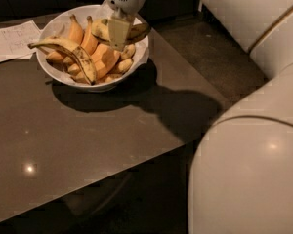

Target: Pick banana from white bowl

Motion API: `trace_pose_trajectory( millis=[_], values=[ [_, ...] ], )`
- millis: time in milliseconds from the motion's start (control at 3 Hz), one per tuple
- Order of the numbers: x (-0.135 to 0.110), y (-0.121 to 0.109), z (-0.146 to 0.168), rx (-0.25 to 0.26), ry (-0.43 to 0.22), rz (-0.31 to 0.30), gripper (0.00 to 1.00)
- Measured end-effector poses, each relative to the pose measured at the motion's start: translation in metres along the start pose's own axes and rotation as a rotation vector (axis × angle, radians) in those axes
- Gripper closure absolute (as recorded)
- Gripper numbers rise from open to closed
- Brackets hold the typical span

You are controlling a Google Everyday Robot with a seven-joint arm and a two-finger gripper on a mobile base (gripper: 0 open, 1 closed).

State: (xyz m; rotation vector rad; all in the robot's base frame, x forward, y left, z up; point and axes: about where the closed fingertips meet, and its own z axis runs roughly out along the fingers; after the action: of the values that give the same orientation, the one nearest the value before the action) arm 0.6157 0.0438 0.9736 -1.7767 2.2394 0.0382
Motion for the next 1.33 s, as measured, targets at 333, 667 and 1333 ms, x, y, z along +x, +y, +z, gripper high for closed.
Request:
trace_pose_trajectory(
  millis=[333,667,1333],
  values=[
    [0.026,0.018,-0.022,0.022,-0.024,0.09,1.0],
    [0.026,0.018,-0.022,0.022,-0.024,0.09,1.0],
    [0.067,0.084,-0.065,0.044,-0.021,0.273,1.0]
  ],
)
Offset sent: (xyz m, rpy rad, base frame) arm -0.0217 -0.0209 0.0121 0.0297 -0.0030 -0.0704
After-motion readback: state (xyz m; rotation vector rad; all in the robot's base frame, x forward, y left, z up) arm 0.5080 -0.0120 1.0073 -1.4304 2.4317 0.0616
